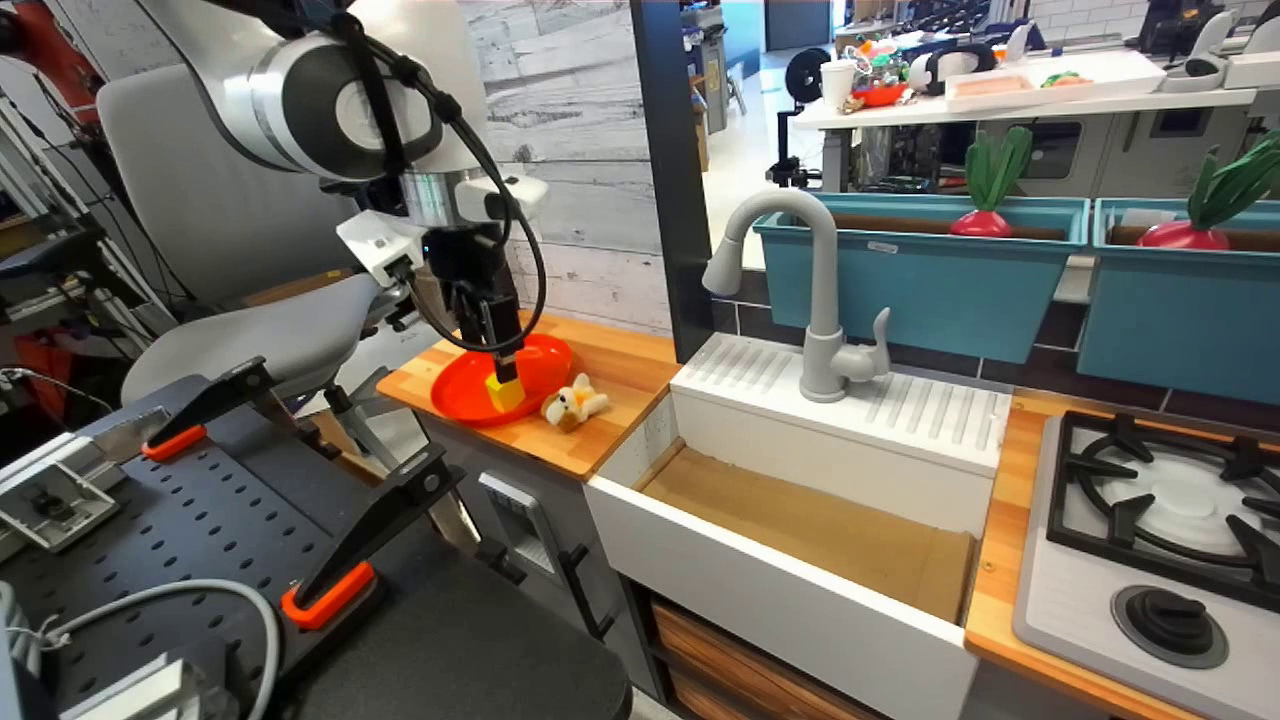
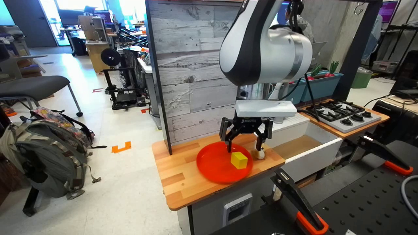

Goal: Remove the yellow object from the plate

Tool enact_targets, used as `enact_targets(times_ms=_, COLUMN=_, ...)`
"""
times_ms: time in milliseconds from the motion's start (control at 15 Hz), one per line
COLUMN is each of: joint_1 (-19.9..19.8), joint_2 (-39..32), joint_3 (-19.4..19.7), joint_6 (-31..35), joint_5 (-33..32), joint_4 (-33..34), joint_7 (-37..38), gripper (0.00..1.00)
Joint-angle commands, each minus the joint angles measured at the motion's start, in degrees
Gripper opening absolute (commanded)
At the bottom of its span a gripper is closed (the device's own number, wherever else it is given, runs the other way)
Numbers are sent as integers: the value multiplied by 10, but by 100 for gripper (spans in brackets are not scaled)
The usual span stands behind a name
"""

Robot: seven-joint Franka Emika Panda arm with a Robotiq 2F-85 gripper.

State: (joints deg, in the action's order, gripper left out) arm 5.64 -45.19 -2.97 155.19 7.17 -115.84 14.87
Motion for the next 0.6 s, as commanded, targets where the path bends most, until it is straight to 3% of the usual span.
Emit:
enact_targets(times_ms=0, joint_1=18, joint_2=-43, joint_3=14, joint_6=1, joint_5=-3, joint_4=47, joint_7=2, gripper=100)
enact_targets(times_ms=200, joint_1=25, joint_2=-68, joint_3=16, joint_6=-3, joint_5=-4, joint_4=74, joint_7=1, gripper=100)
enact_targets(times_ms=267, joint_1=26, joint_2=-74, joint_3=16, joint_6=-4, joint_5=-4, joint_4=82, joint_7=1, gripper=75)
enact_targets(times_ms=333, joint_1=29, joint_2=-80, joint_3=17, joint_6=-4, joint_5=-5, joint_4=90, joint_7=2, gripper=74)
enact_targets(times_ms=533, joint_1=31, joint_2=-95, joint_3=18, joint_6=-7, joint_5=-5, joint_4=110, joint_7=1, gripper=50)
